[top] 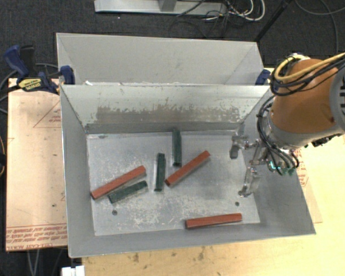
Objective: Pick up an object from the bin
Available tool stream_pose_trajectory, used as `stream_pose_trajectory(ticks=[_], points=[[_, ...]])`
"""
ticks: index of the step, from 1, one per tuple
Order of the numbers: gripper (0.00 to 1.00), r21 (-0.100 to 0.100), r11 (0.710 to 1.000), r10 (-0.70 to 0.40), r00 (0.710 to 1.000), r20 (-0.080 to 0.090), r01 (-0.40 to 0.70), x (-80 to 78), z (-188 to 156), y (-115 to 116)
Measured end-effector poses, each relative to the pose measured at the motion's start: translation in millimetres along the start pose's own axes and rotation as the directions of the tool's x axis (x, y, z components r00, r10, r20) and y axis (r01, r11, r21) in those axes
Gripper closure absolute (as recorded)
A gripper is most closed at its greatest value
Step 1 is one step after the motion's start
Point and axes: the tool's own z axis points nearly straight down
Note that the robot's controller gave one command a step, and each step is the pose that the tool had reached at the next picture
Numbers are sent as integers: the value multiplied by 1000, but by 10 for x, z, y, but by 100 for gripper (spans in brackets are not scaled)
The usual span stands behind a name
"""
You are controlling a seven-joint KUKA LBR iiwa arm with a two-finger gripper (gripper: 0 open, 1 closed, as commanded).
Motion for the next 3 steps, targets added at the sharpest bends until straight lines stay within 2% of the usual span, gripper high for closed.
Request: stream_pose_trajectory(ticks=[1,2,3], points=[[0,1,990,-141,990,10,141,-755,1082,277],[0,1,977,-212,977,9,212,-680,1050,768],[100,3,978,-209,978,8,209,-683,1049,742]])
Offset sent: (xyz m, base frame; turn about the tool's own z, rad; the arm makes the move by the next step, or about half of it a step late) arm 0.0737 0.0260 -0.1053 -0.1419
